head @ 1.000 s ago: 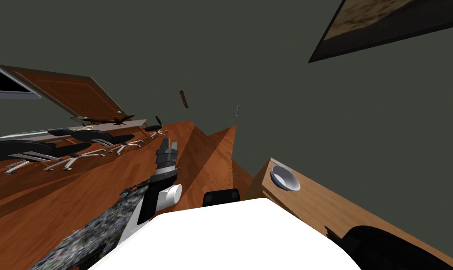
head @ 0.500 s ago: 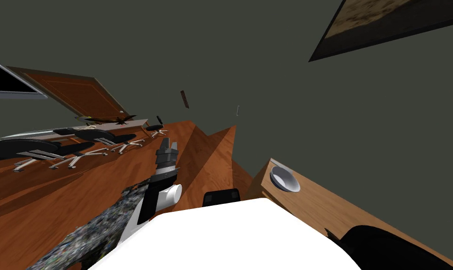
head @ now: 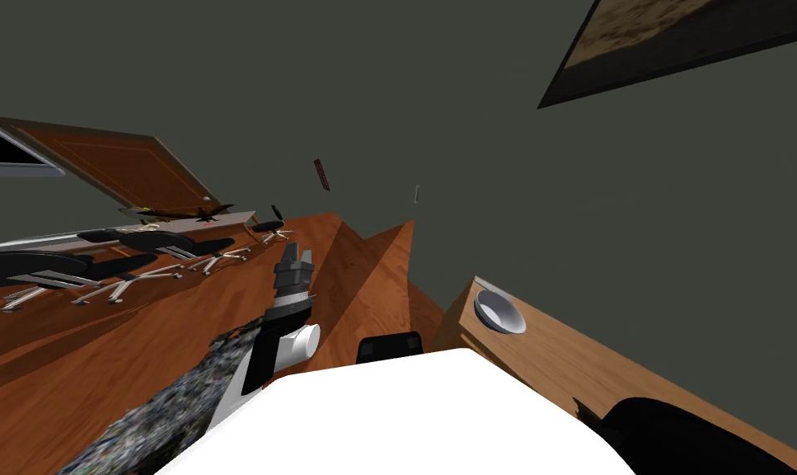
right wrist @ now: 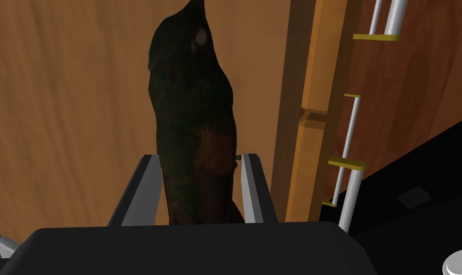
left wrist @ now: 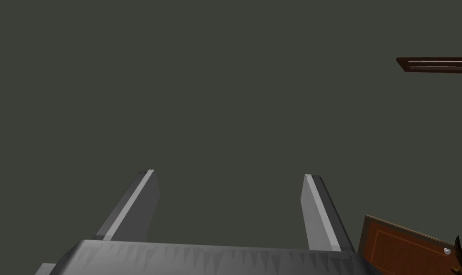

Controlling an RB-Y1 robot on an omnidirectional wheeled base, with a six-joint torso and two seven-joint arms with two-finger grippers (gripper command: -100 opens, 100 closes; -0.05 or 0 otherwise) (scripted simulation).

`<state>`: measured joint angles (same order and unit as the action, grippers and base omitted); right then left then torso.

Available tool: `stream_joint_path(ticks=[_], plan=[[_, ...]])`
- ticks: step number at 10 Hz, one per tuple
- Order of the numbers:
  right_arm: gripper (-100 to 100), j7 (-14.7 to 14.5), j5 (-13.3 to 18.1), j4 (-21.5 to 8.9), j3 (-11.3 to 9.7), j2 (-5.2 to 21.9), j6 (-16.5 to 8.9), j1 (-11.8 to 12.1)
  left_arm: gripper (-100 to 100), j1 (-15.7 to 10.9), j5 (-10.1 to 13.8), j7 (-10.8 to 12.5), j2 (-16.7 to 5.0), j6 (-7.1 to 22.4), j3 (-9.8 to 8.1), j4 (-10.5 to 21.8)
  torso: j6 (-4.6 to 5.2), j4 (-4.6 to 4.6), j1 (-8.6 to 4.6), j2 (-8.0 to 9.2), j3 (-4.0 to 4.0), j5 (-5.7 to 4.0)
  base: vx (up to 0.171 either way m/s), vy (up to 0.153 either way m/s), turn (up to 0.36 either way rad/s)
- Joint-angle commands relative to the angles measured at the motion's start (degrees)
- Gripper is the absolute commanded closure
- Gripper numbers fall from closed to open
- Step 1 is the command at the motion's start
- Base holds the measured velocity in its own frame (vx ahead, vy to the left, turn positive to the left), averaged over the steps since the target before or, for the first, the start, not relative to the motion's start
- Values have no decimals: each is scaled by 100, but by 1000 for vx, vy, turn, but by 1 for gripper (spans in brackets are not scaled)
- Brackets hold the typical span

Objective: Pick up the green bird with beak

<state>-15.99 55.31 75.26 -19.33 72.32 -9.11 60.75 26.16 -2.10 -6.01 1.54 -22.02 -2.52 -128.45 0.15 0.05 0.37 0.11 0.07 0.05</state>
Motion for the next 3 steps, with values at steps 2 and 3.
stream_joint_path(ticks=[2,3], plan=[[100,56,29,65,86,83,32,102,0,0,0,0,0,0,0,0,-2,0,5,-2,-1,2,2,52,-49],[0,68,33,73,95,90,41,114,0,0,0,0,0,0,0,0,-5,0,-8,-4,-2,-1,-1,7,0]])
